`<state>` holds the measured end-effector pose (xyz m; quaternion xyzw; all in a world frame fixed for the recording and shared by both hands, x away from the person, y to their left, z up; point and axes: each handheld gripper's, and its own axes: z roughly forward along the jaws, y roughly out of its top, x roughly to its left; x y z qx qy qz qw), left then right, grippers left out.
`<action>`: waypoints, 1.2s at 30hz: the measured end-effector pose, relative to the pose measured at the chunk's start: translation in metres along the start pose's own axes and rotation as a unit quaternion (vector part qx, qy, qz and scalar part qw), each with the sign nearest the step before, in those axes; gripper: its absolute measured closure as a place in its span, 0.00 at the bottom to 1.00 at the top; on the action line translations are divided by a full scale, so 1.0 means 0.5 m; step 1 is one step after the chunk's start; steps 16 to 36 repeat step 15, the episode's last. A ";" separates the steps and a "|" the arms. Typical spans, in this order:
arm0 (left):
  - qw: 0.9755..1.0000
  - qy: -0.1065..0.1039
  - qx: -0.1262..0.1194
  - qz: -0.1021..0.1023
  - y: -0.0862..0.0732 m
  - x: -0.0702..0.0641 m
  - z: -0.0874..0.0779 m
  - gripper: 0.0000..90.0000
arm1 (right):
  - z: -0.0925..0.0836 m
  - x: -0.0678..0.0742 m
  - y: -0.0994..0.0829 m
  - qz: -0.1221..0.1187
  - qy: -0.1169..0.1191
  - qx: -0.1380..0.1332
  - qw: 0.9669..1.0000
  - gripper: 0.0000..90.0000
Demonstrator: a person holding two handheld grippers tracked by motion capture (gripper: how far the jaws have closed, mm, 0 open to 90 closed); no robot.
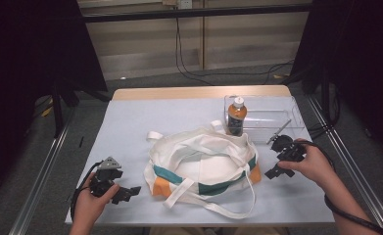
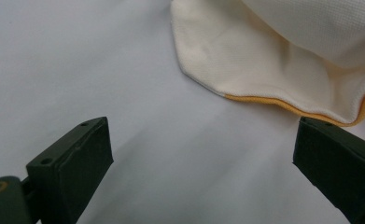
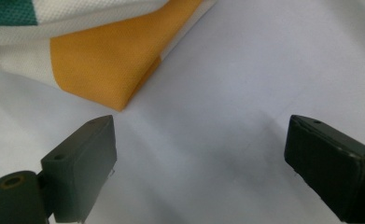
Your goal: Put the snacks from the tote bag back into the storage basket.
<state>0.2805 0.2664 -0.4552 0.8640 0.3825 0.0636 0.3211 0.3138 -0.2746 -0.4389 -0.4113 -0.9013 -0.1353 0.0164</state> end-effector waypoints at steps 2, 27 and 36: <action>1.000 0.000 0.000 0.000 0.000 0.000 0.000 0.05 | 0.003 -0.001 -0.004 -0.005 -0.001 -0.003 1.000 0.10; 1.000 0.002 -0.006 -0.002 0.000 0.002 -0.004 0.05 | 0.021 0.008 -0.034 0.005 -0.006 -0.075 0.997 0.10; 1.000 0.002 -0.006 -0.002 0.000 0.002 -0.004 0.05 | 0.021 0.008 -0.034 0.005 -0.006 -0.075 0.997 0.10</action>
